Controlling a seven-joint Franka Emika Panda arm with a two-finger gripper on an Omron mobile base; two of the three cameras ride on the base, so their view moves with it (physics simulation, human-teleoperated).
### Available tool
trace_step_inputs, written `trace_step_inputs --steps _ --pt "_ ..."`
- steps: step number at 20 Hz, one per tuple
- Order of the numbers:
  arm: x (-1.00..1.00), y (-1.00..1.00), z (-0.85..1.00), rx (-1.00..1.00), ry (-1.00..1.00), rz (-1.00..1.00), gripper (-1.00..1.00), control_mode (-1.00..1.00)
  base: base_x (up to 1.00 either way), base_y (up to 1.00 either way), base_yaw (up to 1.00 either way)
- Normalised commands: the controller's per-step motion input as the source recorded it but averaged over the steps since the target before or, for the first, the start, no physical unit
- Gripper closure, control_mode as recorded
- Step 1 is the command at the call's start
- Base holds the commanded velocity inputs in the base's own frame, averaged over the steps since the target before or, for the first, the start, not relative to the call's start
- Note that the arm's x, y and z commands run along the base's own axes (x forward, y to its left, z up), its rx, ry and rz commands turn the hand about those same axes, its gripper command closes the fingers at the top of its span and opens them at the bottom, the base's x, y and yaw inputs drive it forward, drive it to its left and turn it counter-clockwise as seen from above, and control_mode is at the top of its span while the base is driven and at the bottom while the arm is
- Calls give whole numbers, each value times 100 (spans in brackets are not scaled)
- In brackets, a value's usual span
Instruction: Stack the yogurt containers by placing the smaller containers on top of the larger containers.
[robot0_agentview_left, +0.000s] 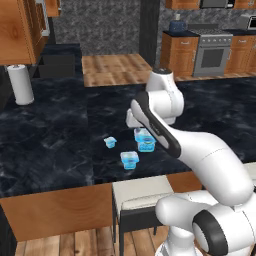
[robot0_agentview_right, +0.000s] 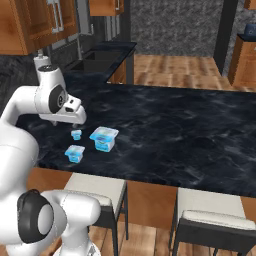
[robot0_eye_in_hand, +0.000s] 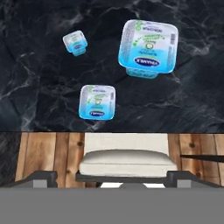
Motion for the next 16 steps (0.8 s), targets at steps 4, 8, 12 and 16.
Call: trace_step_inputs --steps 4,8,12,16 --pt "14 13 -29 0 4 -3 -100 -100 0 0 0" --pt "15 16 -39 0 0 -2 -100 -100 0 0 0" --pt "24 8 -31 0 0 -2 -100 -100 0 0 0" --pt "18 3 -29 0 1 -1 -100 -100 0 0 0"
